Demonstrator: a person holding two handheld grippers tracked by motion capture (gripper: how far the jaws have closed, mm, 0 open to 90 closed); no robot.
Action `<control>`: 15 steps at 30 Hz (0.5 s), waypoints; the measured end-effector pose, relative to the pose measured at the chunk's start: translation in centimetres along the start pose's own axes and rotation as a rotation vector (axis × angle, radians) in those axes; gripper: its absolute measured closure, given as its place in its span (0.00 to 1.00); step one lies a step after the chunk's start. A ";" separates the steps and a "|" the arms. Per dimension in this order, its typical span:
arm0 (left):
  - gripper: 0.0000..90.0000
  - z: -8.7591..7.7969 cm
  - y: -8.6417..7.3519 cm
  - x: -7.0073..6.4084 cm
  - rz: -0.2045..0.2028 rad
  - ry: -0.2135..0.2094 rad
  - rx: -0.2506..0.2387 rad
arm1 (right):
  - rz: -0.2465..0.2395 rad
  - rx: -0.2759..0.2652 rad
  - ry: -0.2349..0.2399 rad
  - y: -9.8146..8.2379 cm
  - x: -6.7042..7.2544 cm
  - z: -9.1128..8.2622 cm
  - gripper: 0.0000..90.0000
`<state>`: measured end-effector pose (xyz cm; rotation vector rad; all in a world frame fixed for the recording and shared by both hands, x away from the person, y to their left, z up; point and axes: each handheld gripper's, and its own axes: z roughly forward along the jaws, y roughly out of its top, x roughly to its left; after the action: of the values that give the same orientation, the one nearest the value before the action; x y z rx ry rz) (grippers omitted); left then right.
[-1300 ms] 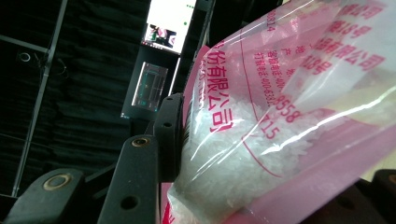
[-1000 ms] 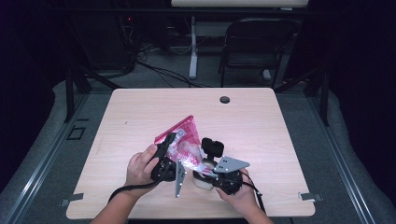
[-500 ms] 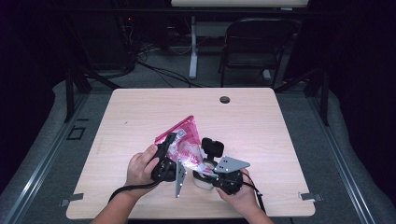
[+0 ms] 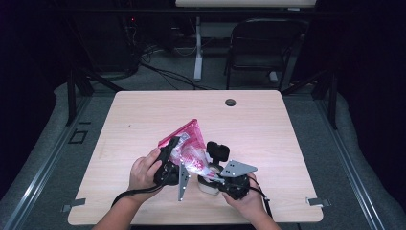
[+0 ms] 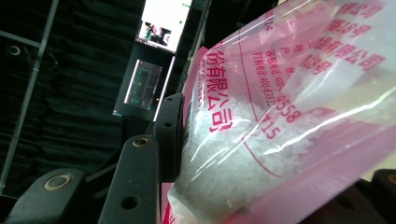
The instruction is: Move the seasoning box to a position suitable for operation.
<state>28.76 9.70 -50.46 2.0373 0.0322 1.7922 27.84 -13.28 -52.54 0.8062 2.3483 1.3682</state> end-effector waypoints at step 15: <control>0.71 0.5 -0.7 -0.1 -0.048 -0.043 0.016 | 0.003 -0.006 -0.008 0.1 -0.1 -0.2 0.99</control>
<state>29.37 10.14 -50.86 2.0676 0.0820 1.7240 27.84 -13.49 -52.36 0.8124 2.3370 1.3697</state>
